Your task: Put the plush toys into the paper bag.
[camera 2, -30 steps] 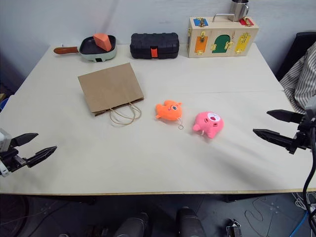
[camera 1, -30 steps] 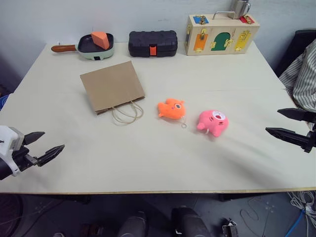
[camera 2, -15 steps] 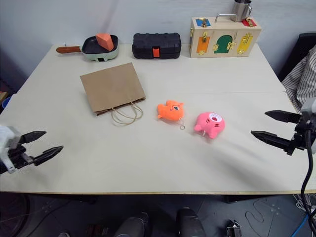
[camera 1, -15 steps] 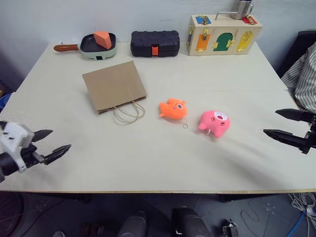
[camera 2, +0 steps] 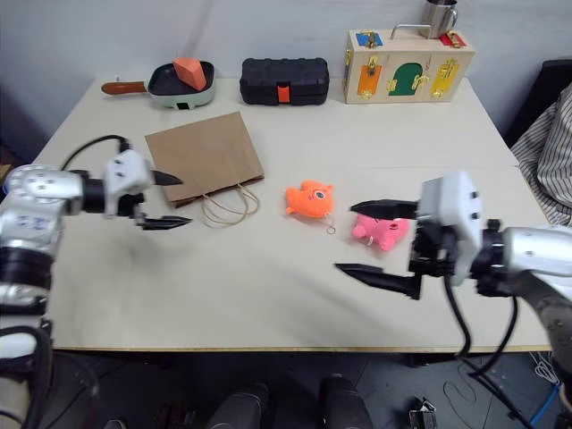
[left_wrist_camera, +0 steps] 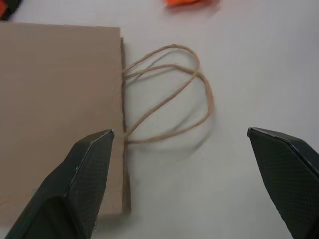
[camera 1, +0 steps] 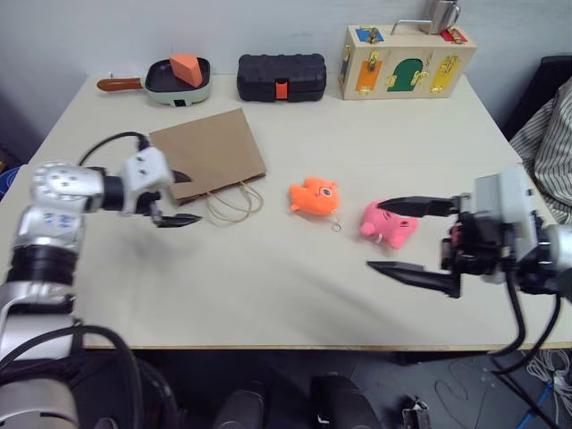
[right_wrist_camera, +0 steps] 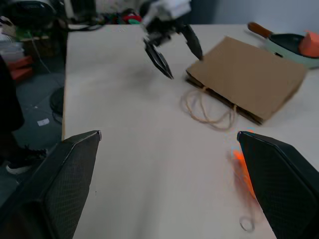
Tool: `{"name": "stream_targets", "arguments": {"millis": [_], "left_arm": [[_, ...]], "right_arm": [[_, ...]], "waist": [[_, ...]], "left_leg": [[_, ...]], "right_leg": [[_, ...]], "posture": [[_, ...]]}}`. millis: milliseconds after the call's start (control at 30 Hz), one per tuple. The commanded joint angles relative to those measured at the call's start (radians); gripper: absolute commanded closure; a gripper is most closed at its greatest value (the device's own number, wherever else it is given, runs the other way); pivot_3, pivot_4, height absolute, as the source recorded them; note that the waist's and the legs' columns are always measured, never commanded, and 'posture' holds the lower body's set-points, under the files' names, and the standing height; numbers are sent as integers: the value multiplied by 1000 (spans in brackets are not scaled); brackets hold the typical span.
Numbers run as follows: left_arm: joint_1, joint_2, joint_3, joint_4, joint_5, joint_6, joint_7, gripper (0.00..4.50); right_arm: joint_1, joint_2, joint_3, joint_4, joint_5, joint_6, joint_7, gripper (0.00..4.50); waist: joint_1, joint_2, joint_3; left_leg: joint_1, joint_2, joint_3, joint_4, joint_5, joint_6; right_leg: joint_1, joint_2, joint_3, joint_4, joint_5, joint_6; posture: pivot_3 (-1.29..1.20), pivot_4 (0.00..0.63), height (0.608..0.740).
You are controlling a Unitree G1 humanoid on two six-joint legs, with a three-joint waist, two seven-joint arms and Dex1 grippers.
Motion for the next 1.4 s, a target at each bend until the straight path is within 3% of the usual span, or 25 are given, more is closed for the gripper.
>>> {"name": "stream_targets", "arguments": {"millis": [33, 300, 467, 767, 867, 1133, 1267, 1400], "left_arm": [[-104, -39, -35, 158, 80, -115, 39, 0], [-248, -137, -94, 420, 209, -278, 161, 0], [-273, -166, -125, 483, 267, -339, 183, 1193], [-287, -183, -160, 541, 350, -408, 240, 1193], [-297, -192, -145, 551, 341, -405, 242, 1762], [-285, -187, -102, 539, 291, -398, 151, 4335], [-264, -172, -55, 503, 241, -377, 82, 4470], [-195, -141, 28, 340, 102, -254, -95, 4470]], "right_arm": [[-13, 29, 38, -33, -21, -18, -52, 25], [-3, 84, 107, -51, -82, -48, -106, 25], [5, 91, 79, -61, -57, -30, -140, 0], [26, 81, 41, -72, -16, -13, -179, 0], [30, 79, 42, -73, -15, -15, -184, 0], [58, 64, 48, -73, -34, -30, -160, 0], [71, 57, 48, -69, -43, -39, -142, 0], [102, 49, 45, -69, -52, -46, -114, 0]], "waist": [[-1, -3, 1], [-22, -6, 1], [-27, -6, 1], [-26, -6, 0], [-26, -6, 0], [-26, -6, 0], [-27, -6, 0], [-27, -6, 0]], "left_leg": [[0, 0, 0, 0, 0, 0], [-12, -1, 3, 7, 0, 0], [-13, -3, 2, 9, 0, 0], [-13, -3, 1, 10, 0, 0], [-13, -3, 2, 10, 0, 0], [-13, -4, 1, 11, 0, 0], [-13, -4, 1, 11, 0, 0], [-13, -4, 1, 12, 0, 0]], "right_leg": [[0, 0, 0, 0, 0, 0], [-16, -1, -2, 13, 0, 0], [-17, -3, -2, 14, 0, 0], [-17, -3, -2, 15, 0, 0], [-17, -4, -2, 16, 0, 0], [-17, -4, -2, 17, 0, 0], [-17, -4, -2, 17, 0, 0], [-17, -4, -3, 17, 0, 0]], "posture": [[0, 150, 740], [0, 150, 740], [0, 150, 740], [0, 150, 740], [0, 150, 740], [0, 150, 740], [0, 150, 740], [0, 150, 740]]}}
